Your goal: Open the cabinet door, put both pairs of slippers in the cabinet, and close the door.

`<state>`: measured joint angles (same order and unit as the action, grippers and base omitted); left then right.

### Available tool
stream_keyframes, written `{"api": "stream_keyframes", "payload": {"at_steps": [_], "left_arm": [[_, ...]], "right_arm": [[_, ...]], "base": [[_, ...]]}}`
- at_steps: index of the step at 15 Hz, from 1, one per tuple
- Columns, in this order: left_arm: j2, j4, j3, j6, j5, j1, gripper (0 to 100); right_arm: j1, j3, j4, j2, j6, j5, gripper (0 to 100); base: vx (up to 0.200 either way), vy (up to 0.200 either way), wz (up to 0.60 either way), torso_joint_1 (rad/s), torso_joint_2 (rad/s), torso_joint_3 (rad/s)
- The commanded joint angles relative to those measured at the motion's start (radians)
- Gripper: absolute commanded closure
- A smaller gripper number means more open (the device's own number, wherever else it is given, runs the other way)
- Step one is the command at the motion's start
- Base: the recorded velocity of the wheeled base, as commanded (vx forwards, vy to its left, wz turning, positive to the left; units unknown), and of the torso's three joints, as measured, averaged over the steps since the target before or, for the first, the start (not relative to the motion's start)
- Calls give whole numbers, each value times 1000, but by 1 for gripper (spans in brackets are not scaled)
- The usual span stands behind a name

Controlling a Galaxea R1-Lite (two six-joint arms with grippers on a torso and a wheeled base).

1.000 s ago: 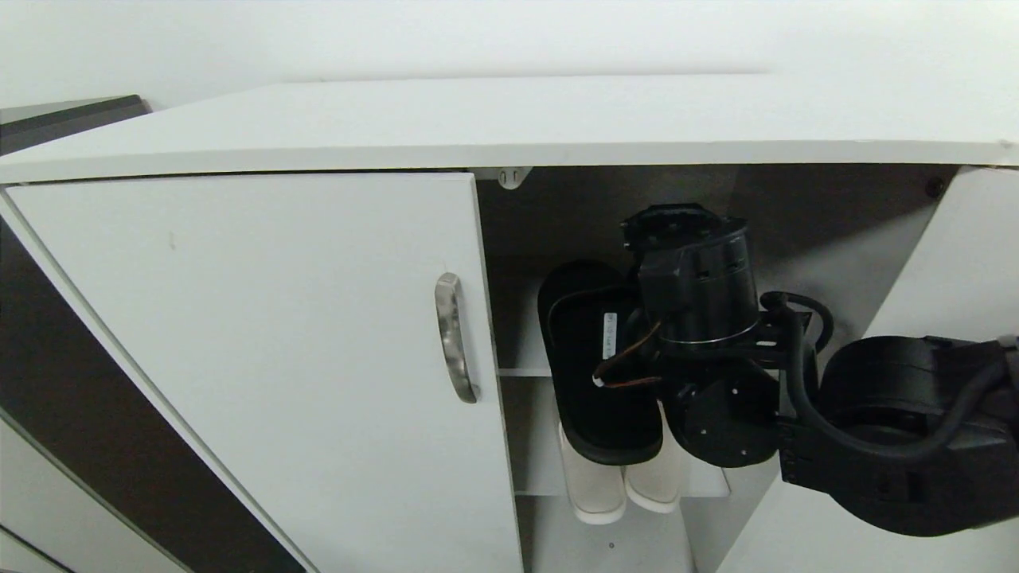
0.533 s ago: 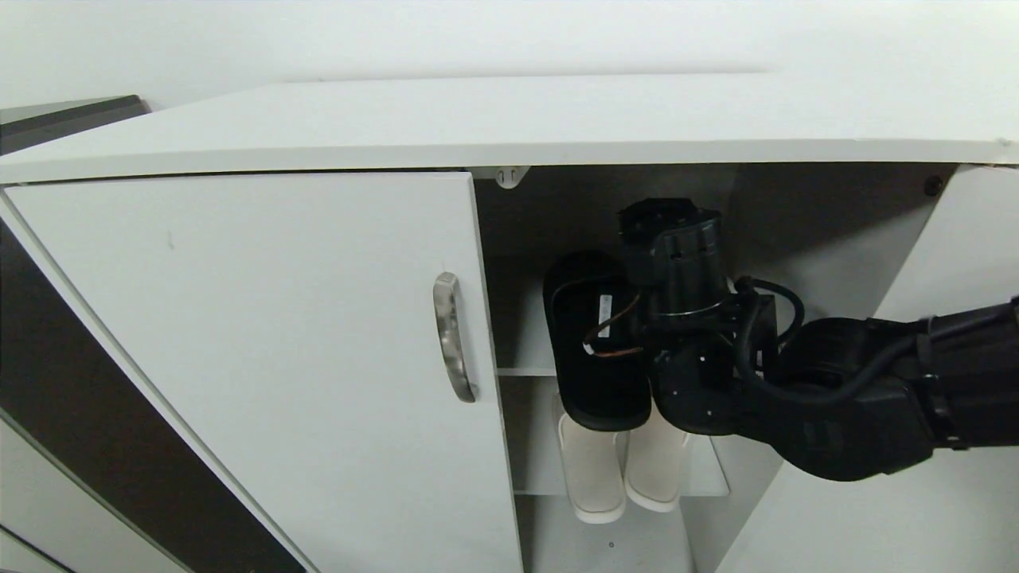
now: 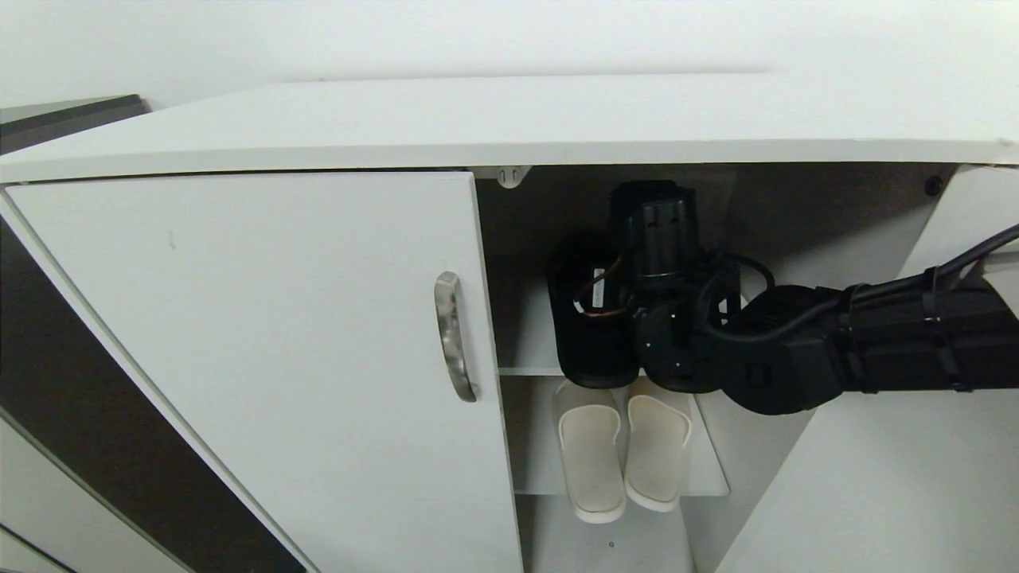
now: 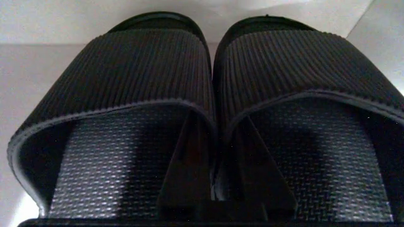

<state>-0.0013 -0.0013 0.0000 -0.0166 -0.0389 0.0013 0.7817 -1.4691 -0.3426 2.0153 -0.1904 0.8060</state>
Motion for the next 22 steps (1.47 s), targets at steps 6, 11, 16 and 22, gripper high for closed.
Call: {"api": "stream_keyframes", "payload": {"at_steps": [6,11,16,22], "left_arm": [[1,0,0,-2,-1,0,100],[1,0,0,-2,-1,0,100],[1,0,0,-2,-1,0,100],[1,0,0,0,-1,0,100]], "right_arm": [[-7,-10,-1,22,-3,-4,100],[-7,-5,-1,23,-7,-4,100],[1,30,-1,10,-7,-4,0],[71,210,-19,-153,-9,4,0]], "base": [[0,0,0,0,0,0],[0,0,0,0,0,0],[0,0,0,0,0,0],[0,0,0,0,0,0]]}}
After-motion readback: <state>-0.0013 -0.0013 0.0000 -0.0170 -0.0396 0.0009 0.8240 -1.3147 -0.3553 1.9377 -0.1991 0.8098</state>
